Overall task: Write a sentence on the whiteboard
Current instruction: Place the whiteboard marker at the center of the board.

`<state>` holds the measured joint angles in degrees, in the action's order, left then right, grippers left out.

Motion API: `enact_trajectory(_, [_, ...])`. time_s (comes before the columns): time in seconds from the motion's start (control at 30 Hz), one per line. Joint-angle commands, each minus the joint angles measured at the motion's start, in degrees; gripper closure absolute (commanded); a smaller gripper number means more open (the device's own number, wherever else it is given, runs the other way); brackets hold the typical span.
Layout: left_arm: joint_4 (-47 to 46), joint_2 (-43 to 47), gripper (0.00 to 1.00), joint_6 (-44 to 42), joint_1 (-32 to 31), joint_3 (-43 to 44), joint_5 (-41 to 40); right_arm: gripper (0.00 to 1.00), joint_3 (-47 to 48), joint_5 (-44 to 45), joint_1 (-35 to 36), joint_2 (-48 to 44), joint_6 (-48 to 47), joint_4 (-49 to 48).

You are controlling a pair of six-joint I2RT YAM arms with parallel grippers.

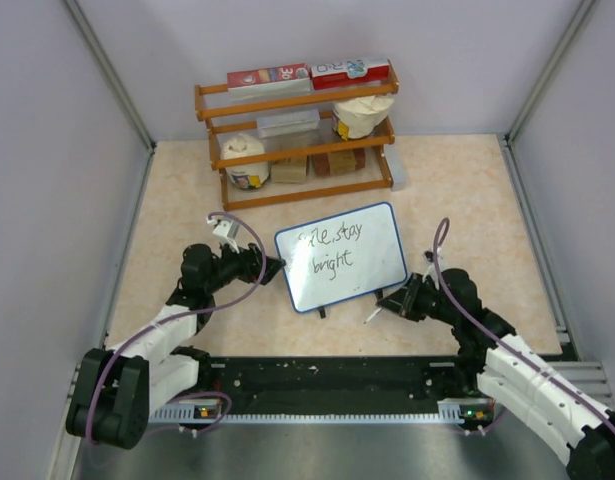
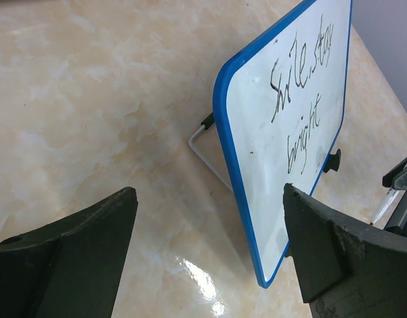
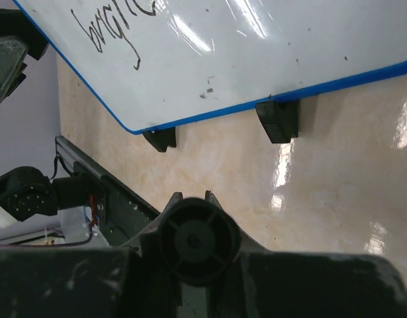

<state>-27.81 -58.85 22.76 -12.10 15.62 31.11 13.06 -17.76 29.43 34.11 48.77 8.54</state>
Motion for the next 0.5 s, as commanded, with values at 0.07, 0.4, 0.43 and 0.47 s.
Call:
enact_trajectory(0.07, [-2.42, 1.37, 0.06, -0.35, 0.23, -0.5, -0.18, 1.0, -3.38, -5.26, -3.49, -3.43, 3.78, 2.36])
enact_trajectory(0.4, [-2.6, 1.63, 0.06, -0.09, 0.23, -0.76, 0.17, 1.0, -5.06, -8.08, -6.4, -3.52, 3.35, 4.47])
enact_trajectory(0.43, [-2.6, 1.72, 0.06, -0.09, 0.23, -0.76, 0.0, 1.0, -5.06, -7.99, -6.58, -3.26, 3.35, 4.47])
enact_trajectory(0.47, [-2.51, 1.81, 0.06, -0.09, 0.23, -0.85, -0.17, 0.98, -5.06, -7.99, -6.67, -2.91, 3.52, 4.47])
